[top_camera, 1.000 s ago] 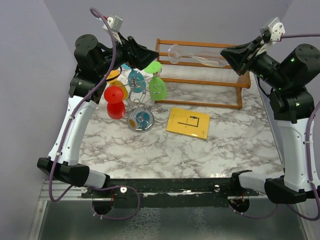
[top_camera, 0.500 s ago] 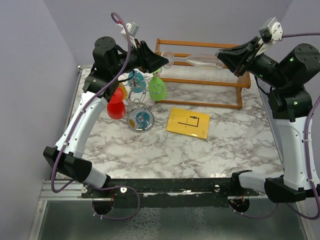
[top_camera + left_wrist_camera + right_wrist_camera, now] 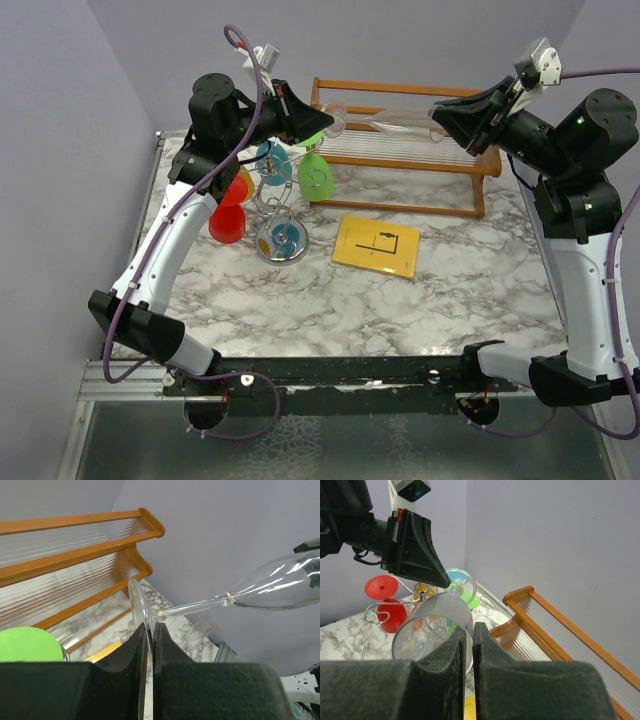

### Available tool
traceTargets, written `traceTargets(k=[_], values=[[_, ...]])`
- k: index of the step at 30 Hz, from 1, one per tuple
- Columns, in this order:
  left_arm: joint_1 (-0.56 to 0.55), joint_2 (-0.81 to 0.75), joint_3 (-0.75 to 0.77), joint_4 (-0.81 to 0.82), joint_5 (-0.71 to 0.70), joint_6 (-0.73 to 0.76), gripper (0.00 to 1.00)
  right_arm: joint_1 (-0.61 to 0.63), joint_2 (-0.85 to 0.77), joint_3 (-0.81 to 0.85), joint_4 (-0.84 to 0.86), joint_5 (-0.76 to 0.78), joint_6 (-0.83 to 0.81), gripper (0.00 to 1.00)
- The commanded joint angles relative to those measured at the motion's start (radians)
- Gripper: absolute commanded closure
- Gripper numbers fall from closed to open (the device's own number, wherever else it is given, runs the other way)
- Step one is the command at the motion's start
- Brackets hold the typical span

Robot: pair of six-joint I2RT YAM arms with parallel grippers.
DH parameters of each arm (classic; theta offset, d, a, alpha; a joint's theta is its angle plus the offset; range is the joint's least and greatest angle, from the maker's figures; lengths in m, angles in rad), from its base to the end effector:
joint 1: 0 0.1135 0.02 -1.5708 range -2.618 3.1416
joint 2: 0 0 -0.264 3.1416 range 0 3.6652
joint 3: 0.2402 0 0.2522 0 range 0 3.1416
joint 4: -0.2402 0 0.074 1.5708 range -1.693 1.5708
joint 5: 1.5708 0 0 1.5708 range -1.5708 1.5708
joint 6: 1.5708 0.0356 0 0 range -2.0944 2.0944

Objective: Place the wine glass upside down on the wine glass rack

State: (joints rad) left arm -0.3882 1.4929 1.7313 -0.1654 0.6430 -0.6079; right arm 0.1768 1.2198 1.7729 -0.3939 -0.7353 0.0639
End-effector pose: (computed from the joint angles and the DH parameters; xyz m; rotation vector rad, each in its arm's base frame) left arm 0.2932 -0.1430 0.5003 0.3838 1.6087 -1.2557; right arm 0.1979 0.0596 0.5571 -0.6906 1.3236 0.7118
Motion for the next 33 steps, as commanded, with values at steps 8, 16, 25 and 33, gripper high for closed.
traceTargets(k=[8,16,25,33], values=[[0.000,-0.049,0.021,-0.028,-0.063,0.115,1.00,-0.003,-0.041,-0.049,-0.002,0.007,-0.111,0.77],[0.044,-0.084,0.069,-0.122,-0.180,0.233,1.00,-0.002,-0.075,-0.048,-0.093,0.083,-0.231,0.35],[0.028,-0.114,0.164,-0.274,-0.393,0.564,1.00,-0.002,-0.107,-0.074,-0.212,0.270,-0.461,0.12],[-0.112,-0.105,0.243,-0.385,-0.567,0.878,1.00,-0.002,-0.180,-0.339,-0.140,0.424,-0.556,0.07]])
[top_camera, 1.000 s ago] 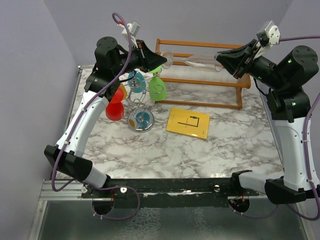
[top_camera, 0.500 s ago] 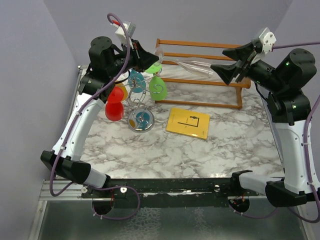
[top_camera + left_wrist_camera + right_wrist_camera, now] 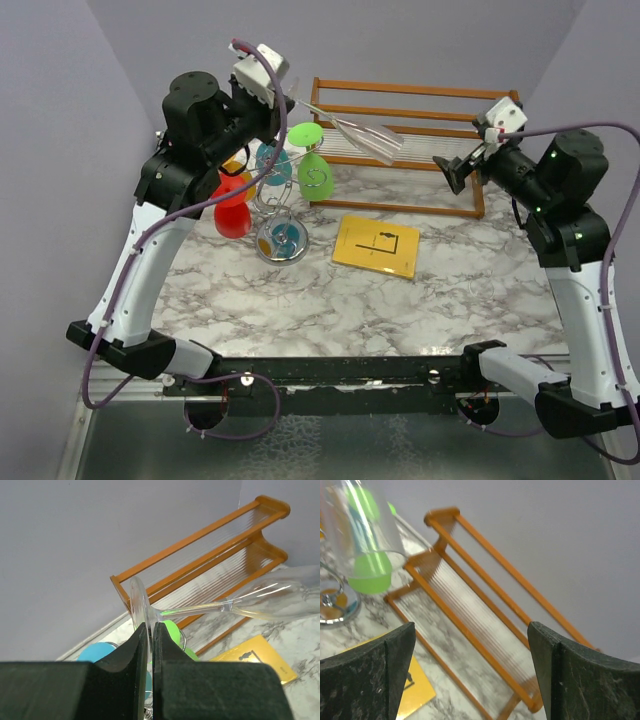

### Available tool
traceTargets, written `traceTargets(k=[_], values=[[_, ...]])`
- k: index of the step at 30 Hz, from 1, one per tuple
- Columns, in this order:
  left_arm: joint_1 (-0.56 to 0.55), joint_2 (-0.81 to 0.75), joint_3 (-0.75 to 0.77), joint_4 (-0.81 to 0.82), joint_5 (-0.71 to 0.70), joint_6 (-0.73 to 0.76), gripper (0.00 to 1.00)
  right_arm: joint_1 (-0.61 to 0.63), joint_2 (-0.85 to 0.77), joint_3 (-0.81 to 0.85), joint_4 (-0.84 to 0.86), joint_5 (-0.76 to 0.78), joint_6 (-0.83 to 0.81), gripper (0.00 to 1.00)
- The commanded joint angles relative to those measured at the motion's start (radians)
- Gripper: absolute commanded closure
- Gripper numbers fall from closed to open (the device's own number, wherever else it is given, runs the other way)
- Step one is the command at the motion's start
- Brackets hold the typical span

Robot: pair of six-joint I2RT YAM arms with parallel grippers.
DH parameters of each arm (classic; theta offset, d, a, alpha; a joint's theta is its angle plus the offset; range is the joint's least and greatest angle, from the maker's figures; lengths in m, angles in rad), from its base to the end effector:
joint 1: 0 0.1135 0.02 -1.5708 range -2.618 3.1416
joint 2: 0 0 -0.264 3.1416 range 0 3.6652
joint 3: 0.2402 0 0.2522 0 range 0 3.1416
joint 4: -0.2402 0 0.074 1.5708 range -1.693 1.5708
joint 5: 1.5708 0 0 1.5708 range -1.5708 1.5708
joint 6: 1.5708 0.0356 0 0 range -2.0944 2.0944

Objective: Place the wine glass upside down on the wine glass rack

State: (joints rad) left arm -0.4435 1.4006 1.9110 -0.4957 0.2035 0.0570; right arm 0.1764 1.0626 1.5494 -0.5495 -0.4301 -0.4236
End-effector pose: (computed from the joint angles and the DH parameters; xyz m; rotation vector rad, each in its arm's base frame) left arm 0.2395 -0.1217 0.5473 0.5452 1.4775 -0.4623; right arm 0.1806 0.0473 0.5051 -0.7849 1.4288 0.1612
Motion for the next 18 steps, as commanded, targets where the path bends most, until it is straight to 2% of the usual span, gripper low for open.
traceTargets(k=[1,7,18], values=[[-0.073,-0.009,0.076,-0.068,-0.140,0.256,1.00,-0.002,-0.029,-0.147,0.030,0.125,-0.065,0.07],[-0.152,0.021,0.109,-0.121,-0.187,0.418,1.00,-0.002,-0.035,-0.312,0.106,0.130,-0.021,0.08],[-0.301,0.070,0.047,-0.209,-0.267,0.650,1.00,-0.002,-0.063,-0.497,0.255,0.149,0.029,0.09]])
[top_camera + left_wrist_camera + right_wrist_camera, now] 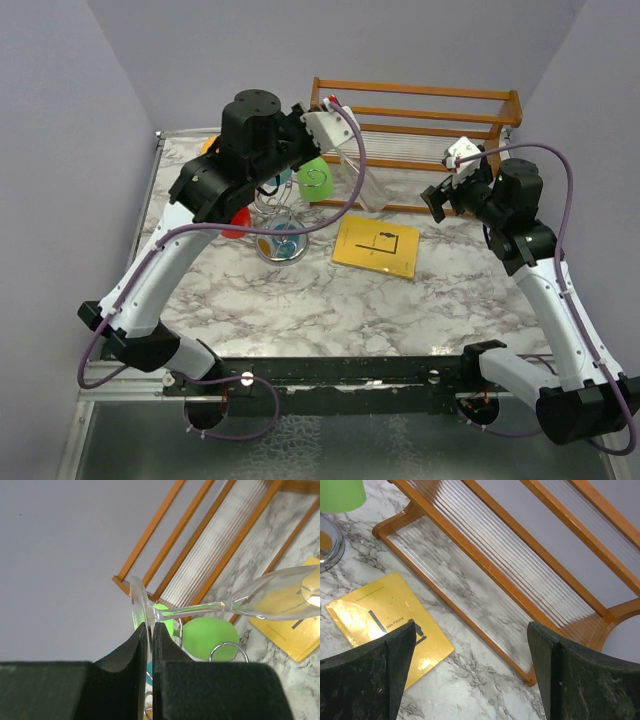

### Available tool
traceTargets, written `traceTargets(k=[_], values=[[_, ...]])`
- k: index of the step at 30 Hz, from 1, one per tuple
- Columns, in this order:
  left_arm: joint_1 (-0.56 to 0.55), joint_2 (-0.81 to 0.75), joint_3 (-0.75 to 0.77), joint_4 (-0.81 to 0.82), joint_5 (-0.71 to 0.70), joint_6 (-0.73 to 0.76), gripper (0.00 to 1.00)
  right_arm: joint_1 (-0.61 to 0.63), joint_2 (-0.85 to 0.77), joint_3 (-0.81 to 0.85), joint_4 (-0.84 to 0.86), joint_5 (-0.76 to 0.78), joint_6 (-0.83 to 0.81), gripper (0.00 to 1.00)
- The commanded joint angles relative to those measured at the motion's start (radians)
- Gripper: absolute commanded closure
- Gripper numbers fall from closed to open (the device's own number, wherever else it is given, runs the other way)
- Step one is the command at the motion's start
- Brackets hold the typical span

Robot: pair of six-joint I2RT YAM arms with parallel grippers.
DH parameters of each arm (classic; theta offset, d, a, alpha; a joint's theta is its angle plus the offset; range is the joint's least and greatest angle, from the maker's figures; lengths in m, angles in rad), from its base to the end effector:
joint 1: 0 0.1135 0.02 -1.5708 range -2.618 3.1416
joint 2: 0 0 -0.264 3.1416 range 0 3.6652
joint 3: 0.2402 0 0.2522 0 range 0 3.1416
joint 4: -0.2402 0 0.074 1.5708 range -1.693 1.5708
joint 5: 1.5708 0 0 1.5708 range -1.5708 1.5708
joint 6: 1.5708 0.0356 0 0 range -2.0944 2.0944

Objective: Place the wine glass upside down on the wine glass rack

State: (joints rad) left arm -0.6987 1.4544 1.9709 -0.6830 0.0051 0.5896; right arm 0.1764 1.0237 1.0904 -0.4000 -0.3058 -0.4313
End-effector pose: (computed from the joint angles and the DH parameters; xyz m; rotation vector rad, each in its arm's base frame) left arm 0.2149 -0.1808 0.5307 1.0467 1.3875 -0.0846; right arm 0.2197 0.0500 0.3798 -0.7587 1.7308 0.1171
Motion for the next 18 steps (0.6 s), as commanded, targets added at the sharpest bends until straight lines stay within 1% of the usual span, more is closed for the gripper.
traceTargets(k=[1,5,9,18], values=[[-0.058,0.022,-0.019,-0.029,-0.082,0.138,1.00,-0.003,-0.030,-0.058,0.120,0.020,0.043,0.09],[-0.101,0.048,-0.026,-0.059,-0.132,0.212,1.00,-0.006,-0.042,-0.099,0.145,-0.001,0.048,0.09],[-0.125,0.071,-0.030,-0.072,-0.183,0.256,1.00,-0.012,-0.056,-0.118,0.152,-0.026,0.049,0.09],[-0.131,0.080,-0.047,-0.155,-0.199,0.321,1.00,-0.017,-0.066,-0.153,0.167,-0.041,0.043,0.09]])
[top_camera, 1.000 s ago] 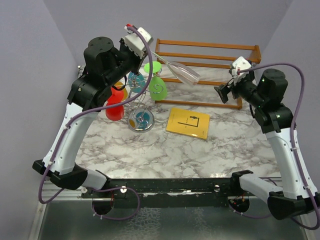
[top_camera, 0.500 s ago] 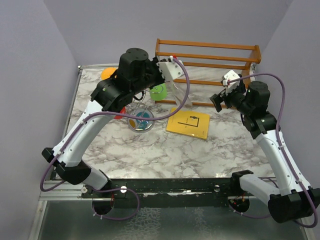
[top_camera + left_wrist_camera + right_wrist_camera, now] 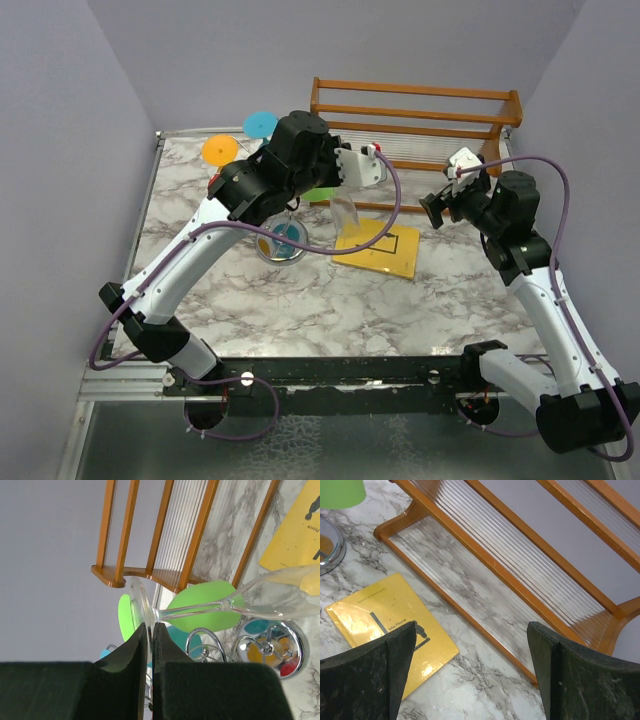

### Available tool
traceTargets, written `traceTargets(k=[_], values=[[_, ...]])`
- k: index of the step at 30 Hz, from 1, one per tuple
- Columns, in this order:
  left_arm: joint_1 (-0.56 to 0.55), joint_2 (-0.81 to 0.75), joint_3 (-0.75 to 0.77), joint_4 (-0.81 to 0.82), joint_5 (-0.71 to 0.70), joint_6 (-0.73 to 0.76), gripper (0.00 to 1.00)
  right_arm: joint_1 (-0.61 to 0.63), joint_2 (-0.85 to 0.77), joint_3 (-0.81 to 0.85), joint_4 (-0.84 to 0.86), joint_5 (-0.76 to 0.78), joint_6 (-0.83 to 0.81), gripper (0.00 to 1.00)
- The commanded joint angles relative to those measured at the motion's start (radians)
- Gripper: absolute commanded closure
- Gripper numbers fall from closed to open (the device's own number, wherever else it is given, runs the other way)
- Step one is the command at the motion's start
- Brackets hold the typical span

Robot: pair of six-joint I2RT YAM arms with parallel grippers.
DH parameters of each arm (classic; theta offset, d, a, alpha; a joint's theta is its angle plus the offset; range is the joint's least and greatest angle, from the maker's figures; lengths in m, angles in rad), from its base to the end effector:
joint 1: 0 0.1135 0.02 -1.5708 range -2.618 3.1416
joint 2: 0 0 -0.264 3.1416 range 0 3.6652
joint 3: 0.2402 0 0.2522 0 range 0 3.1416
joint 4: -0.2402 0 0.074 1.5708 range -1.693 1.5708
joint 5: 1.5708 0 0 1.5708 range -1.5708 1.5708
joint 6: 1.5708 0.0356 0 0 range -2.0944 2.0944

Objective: Place the wine glass upside down on the wine glass rack

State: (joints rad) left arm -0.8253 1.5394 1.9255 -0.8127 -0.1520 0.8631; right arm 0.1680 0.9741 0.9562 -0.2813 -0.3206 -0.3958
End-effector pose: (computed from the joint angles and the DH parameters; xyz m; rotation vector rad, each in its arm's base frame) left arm 0.2179 -0.2281 0.4800 1.4255 1.3978 0.1761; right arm 0.2157 0.0480 0.3557 -0.7242 1.7096 0.1415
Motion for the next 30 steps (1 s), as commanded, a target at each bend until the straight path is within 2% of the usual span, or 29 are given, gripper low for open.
traceTargets(k=[1,20,30], values=[[-0.005,-0.005,-0.002,-0.030,-0.045,0.052,1.00,-0.009,-0.017,-0.020,0.048,-0.027,0.007,0.09],[-0.006,-0.027,-0.003,-0.093,-0.139,0.101,1.00,-0.028,-0.011,-0.023,0.041,-0.049,0.010,0.09],[-0.005,-0.021,0.004,-0.112,-0.239,0.128,1.00,-0.038,-0.005,-0.030,0.040,-0.061,0.011,0.09]])
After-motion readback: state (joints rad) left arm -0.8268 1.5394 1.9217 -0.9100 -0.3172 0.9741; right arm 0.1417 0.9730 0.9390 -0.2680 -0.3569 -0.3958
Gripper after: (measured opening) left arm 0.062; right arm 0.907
